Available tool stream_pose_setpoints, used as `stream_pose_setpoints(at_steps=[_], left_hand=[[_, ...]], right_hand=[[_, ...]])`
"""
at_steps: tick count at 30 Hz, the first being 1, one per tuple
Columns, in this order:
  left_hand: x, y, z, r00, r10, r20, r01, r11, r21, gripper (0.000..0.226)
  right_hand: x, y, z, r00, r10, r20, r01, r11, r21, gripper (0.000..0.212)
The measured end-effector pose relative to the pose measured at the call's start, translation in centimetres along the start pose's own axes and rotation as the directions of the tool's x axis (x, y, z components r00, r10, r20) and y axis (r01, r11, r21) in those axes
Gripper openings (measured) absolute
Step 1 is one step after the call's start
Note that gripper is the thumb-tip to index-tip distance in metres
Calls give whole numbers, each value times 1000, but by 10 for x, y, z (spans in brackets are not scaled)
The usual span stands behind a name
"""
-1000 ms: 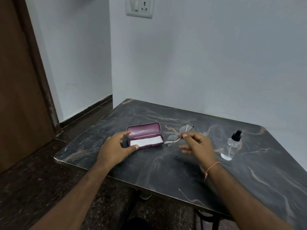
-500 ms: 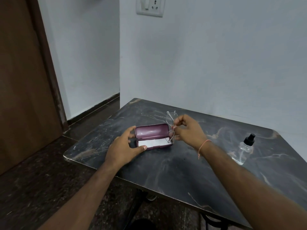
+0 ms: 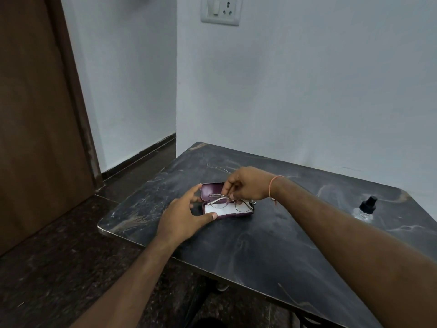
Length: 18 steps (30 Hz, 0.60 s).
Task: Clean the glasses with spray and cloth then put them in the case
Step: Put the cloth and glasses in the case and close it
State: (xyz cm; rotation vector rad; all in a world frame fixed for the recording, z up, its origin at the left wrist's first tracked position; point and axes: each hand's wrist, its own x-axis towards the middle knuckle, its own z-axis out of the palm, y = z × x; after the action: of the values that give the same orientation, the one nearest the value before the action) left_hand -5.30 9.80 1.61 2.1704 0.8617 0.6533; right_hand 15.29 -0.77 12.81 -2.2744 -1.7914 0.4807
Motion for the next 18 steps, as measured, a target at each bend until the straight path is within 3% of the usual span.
stream_pose_setpoints(at_steps=[10, 18], left_hand=[[0, -1, 0, 1000, 17, 14, -17, 1000, -8, 109], [1, -1, 0, 1000, 15, 19, -15, 1000, 7, 108]], right_hand=[[17, -5, 2, 989, 32, 143, -9, 988, -157, 27], [12, -7, 4, 988, 54, 146, -28, 984, -177, 28]])
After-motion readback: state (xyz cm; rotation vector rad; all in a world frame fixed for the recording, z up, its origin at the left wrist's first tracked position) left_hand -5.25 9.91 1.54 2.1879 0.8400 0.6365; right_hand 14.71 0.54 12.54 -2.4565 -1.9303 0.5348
